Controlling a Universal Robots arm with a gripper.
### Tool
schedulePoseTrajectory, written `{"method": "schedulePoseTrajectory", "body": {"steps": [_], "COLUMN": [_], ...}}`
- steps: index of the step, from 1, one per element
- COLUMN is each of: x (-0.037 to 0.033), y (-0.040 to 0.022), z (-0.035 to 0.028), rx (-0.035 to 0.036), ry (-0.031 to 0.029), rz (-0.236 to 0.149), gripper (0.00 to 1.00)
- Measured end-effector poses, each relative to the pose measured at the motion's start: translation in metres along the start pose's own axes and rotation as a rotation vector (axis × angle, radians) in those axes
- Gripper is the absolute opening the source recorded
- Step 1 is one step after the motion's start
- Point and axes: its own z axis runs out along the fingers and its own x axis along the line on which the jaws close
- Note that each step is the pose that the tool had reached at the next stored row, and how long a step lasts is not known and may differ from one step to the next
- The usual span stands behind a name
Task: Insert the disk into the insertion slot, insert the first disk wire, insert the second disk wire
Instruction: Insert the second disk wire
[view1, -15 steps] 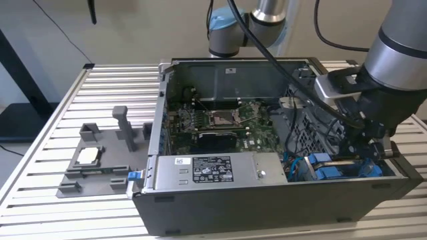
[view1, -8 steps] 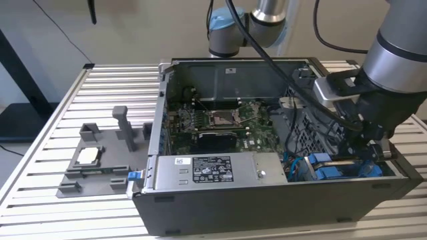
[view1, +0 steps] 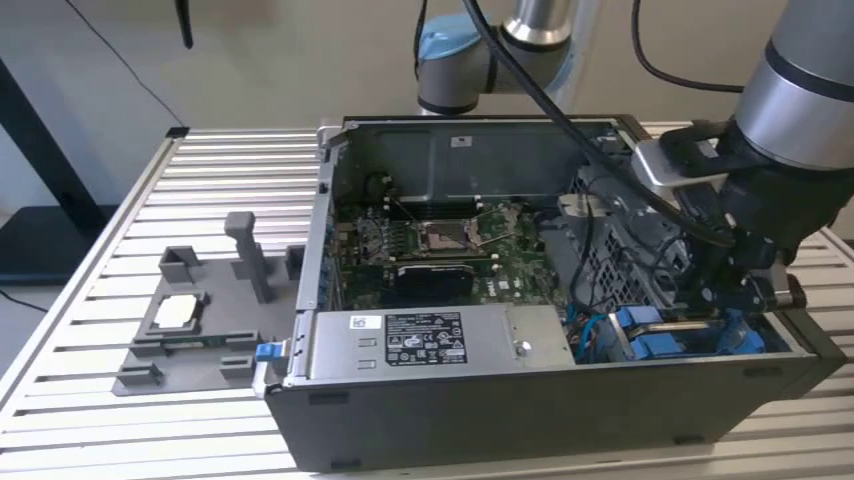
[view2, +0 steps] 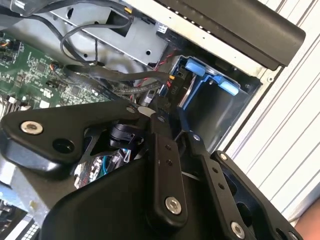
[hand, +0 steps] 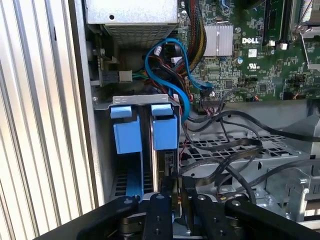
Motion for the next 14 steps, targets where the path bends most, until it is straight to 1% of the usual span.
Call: {"method": "schedulePoseTrajectory", "body": {"steps": [2, 3, 4, 7, 11, 13, 14], "x": [0.0, 0.0, -0.0002, -0.0005, -0.0014, -0.0018, -0.0021], "y": [0.0, -0.0001, -0.0002, -0.0006, -0.0018, -0.0022, -0.0026], "z": [0.0, -0.0003, -0.0009, -0.0036, -0.0103, -0.0132, -0.0153], "rx": [0.0, -0.0001, -0.0003, -0.001, -0.0022, -0.0029, -0.0035], "ry": [-0.0001, -0.0011, -0.0042, -0.019, -0.0394, -0.0524, -0.0633], "rz": [0.0, 0.0, 0.001, 0.003, 0.007, 0.01, 0.012], "gripper": [0.24, 0.24, 0.24, 0.24, 0.24, 0.24, 0.24]}}
